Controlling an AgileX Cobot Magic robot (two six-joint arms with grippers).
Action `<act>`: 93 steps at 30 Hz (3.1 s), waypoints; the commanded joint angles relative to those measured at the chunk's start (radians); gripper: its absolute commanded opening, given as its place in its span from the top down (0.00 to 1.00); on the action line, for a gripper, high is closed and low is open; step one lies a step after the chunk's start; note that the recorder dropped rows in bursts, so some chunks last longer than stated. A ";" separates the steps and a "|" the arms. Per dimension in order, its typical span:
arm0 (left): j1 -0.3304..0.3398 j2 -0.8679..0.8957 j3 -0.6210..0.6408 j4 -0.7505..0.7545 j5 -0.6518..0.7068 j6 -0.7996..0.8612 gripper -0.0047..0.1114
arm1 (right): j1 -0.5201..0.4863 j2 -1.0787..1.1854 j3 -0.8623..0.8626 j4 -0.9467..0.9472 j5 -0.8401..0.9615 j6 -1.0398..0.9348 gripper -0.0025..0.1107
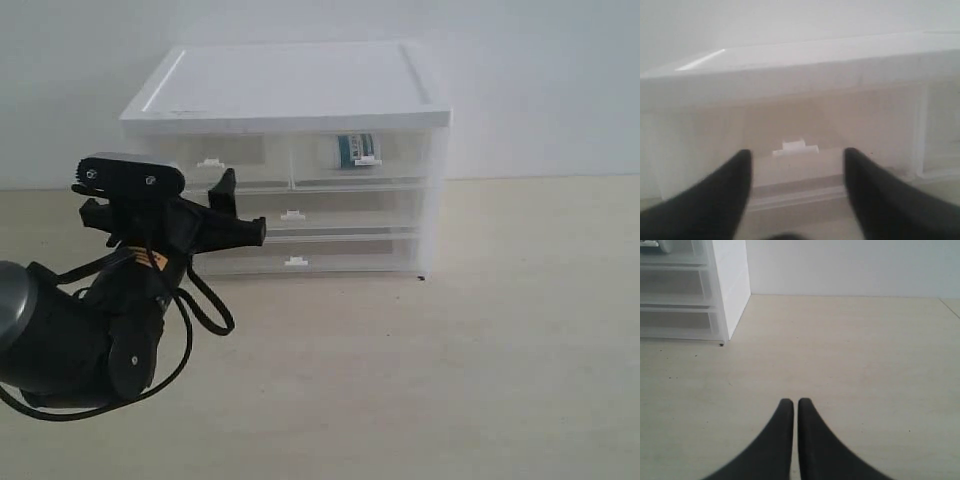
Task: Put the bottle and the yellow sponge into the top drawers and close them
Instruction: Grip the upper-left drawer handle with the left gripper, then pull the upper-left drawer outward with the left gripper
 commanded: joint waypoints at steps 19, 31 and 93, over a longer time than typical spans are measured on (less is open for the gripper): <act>0.039 0.093 -0.142 0.003 -0.002 0.009 0.37 | -0.002 -0.005 0.005 0.002 -0.006 -0.002 0.97; 0.039 0.096 -0.147 -0.019 -0.002 0.013 0.61 | -0.002 -0.005 0.005 0.002 -0.006 -0.002 0.97; -0.276 -0.206 0.244 -0.289 -0.002 0.066 0.18 | -0.002 -0.005 0.005 0.002 -0.006 -0.002 0.97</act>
